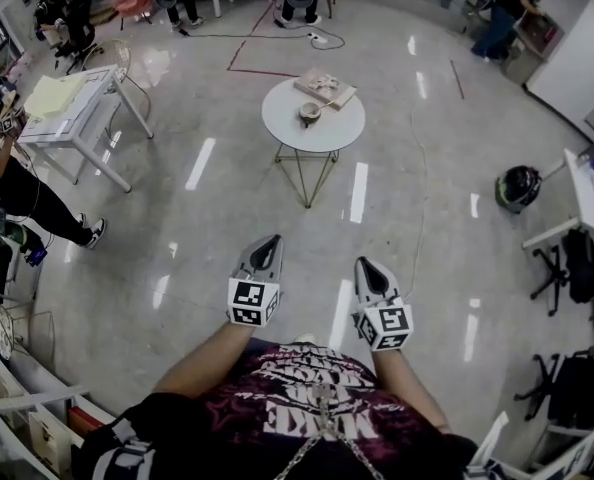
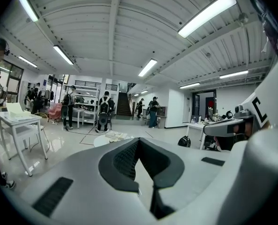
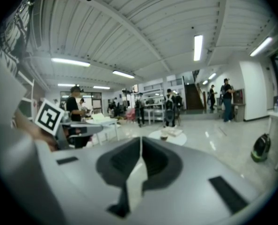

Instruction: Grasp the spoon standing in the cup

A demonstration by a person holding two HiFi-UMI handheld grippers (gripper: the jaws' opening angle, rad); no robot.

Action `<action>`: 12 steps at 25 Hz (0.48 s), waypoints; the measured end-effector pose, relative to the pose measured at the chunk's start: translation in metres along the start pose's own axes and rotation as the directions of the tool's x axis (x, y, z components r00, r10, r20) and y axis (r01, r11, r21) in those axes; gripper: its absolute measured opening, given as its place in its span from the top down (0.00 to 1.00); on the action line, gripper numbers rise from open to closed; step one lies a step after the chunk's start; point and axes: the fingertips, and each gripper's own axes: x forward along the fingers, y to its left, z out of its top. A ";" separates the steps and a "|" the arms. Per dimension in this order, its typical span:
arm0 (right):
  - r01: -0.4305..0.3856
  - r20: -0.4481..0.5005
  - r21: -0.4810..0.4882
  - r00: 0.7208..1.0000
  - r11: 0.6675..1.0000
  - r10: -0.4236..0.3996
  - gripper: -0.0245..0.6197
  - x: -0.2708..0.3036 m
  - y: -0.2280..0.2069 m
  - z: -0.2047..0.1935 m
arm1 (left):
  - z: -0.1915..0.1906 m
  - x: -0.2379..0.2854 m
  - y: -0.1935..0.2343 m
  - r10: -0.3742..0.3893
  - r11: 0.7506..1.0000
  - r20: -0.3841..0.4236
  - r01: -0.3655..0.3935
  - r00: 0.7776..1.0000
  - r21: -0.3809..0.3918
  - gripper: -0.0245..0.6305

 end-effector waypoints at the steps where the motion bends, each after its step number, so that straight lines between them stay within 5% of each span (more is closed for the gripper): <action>1: -0.003 0.001 0.000 1.000 1.000 0.003 0.91 0.000 -0.003 0.001 | 0.002 0.002 -0.001 0.010 1.000 0.004 -0.010 1.000 0.002 0.93; 12: -0.026 0.024 0.024 0.999 0.999 0.025 0.91 -0.003 -0.012 -0.001 | 0.004 0.001 0.003 0.053 0.999 -0.008 -0.053 0.999 -0.001 0.93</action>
